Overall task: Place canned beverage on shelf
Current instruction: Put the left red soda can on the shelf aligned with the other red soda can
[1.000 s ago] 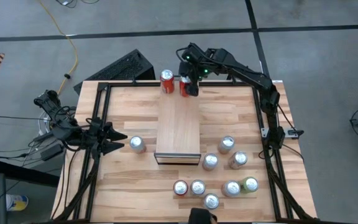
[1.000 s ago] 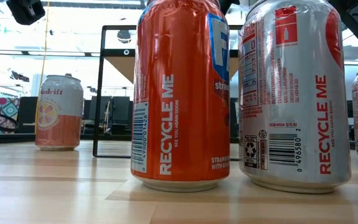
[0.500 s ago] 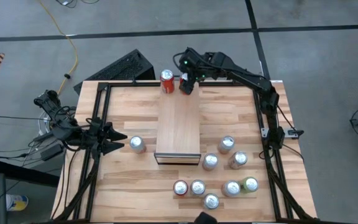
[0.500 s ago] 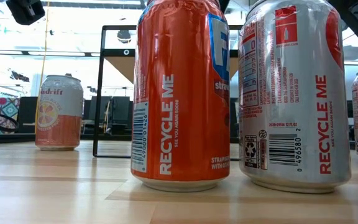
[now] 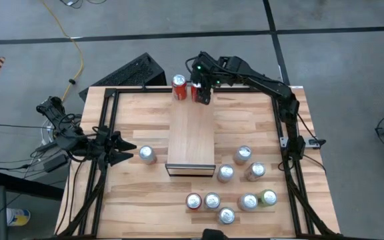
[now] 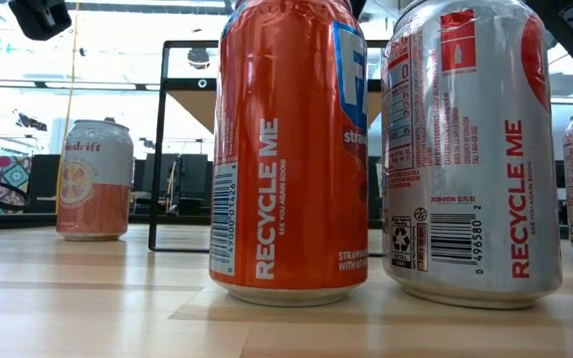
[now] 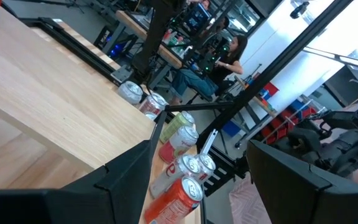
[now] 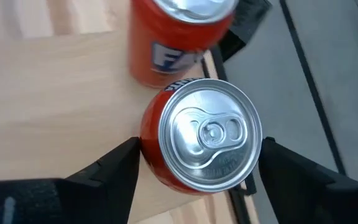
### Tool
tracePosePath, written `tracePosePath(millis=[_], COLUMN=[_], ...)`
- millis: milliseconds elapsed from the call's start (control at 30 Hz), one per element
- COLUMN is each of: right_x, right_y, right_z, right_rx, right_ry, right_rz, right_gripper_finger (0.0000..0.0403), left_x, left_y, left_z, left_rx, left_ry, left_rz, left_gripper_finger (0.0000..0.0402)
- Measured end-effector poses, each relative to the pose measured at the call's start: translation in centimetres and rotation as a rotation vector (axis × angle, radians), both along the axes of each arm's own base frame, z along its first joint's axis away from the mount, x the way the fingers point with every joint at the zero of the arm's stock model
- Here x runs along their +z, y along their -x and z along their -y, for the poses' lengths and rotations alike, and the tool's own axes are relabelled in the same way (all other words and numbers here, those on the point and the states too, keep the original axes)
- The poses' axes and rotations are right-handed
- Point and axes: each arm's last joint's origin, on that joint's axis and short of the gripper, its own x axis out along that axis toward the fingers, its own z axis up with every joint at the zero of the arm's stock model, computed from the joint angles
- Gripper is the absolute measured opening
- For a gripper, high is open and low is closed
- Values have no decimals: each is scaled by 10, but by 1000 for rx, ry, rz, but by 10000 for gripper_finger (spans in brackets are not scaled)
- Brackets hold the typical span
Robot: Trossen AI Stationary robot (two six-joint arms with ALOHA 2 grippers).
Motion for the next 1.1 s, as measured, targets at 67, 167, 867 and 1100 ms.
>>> tracePosePath(millis=[67, 167, 867, 1100], right_x=[0, 1, 2, 4], right_y=[0, 1, 4, 1], right_z=[2, 5, 17, 16], right_rx=[77, 150, 332, 333], right_ry=[6, 32, 51, 81], right_rz=[-11, -15, -11, 9], right_gripper_finger=[291, 291, 318, 360], left_x=[-1, -2, -3, -3], left_y=[0, 0, -3, -3], left_z=[0, 0, 3, 3], left_rx=[0, 0, 4, 4], left_ry=[-4, -12, -9, -8], left_rz=[-5, -13, -28, -28], left_gripper_finger=[251, 251, 251, 251])
